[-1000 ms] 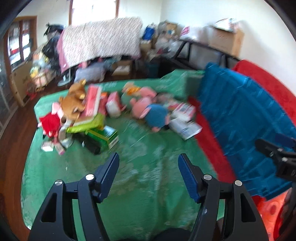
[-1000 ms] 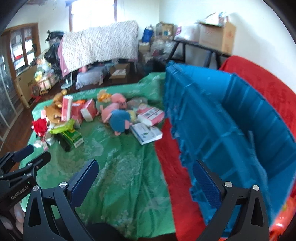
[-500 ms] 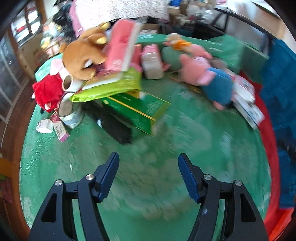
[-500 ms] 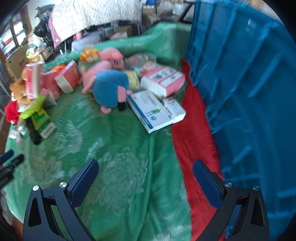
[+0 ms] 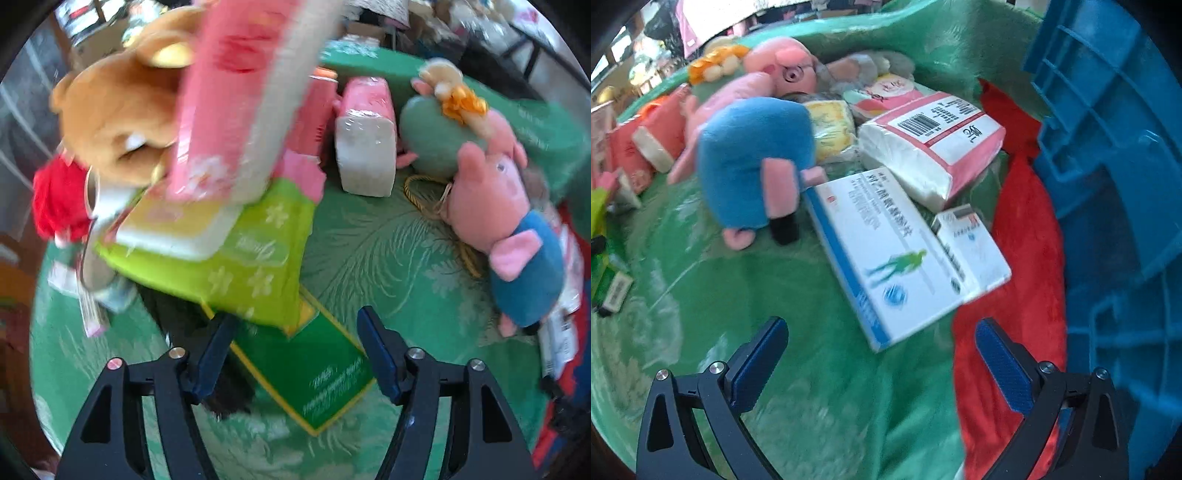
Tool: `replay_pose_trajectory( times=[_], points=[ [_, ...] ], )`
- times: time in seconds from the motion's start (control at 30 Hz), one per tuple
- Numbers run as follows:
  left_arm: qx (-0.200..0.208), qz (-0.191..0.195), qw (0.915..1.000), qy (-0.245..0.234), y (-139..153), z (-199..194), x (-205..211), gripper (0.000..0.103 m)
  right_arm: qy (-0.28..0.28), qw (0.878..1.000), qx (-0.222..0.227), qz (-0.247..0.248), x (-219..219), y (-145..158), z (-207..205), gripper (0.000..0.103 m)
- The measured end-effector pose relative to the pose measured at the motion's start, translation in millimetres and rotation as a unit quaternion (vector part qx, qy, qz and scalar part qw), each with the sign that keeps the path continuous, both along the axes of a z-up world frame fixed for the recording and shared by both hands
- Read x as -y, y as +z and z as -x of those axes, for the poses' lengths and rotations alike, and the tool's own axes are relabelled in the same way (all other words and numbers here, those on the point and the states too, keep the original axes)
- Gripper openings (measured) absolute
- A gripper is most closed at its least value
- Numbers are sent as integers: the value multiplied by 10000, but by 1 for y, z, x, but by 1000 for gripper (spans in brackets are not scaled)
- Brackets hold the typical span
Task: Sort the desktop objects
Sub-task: 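Grasp the green syrup box with the left tool while the right grasps the white paracetamol box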
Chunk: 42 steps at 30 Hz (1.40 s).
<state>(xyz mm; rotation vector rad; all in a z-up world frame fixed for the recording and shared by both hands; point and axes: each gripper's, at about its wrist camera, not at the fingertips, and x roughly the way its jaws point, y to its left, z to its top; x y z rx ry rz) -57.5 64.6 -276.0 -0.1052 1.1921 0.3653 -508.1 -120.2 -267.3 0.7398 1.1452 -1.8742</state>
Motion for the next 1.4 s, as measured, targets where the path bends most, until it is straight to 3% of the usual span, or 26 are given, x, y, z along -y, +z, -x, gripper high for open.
replay_pose_trajectory(
  times=[0.07, 0.17, 0.33, 0.4, 0.43, 0.5, 0.57, 0.63, 0.83, 1.0, 1.07, 1.2, 1.3, 1.4],
  points=[
    [-97, -185, 9998, -39, -7, -7, 4, 85, -51, 9999, 10, -90, 10, -4, 9, 103],
    [-276, -585, 9978, -116, -17, -16, 9, 89, -100, 9997, -43, -216, 24, -10, 19, 103],
    [-420, -922, 9948, -82, -24, -14, 12, 91, -80, 9945, -883, -564, 45, -24, 26, 103],
    [-489, -936, 9944, 20, -24, -7, 12, 91, -152, 9953, -814, -498, 48, -21, 30, 103],
    [-483, -828, 9953, 113, -22, 0, 10, 91, -220, 9955, -764, -513, 49, -20, 32, 103],
    [-467, -100, 9983, 327, -24, 12, 3, 91, -381, 9967, -468, -549, 44, -18, 35, 103],
    [-499, 605, 9957, 485, -37, 17, -3, 91, -702, 9959, 272, -493, 34, -20, 39, 89],
    [-490, 584, 9962, 418, -44, 14, -2, 91, -731, 9957, 418, -379, 22, -20, 36, 81],
    [-334, 360, 9988, 21, -35, 38, 8, 82, -542, 9958, 622, -402, -9, -16, 12, 75],
    [-280, 232, 9967, -727, -25, 104, 31, 71, -484, 9916, 1085, -505, -54, -28, -21, 75],
    [-358, 426, 9946, -878, -27, 132, 34, 63, -412, 9915, 1086, -589, -70, -35, -35, 75],
    [-574, 539, 9925, -932, -37, 177, 35, 62, -333, 9901, 1132, -766, -102, -45, -60, 76],
    [-499, 560, 9937, -829, -28, 195, 27, 62, -341, 9882, 1237, -833, -113, -48, -67, 83],
    [-2, 483, 9957, -789, 9, 191, 28, 62, -376, 9885, 1273, -731, -119, -40, -67, 97]
  ],
)
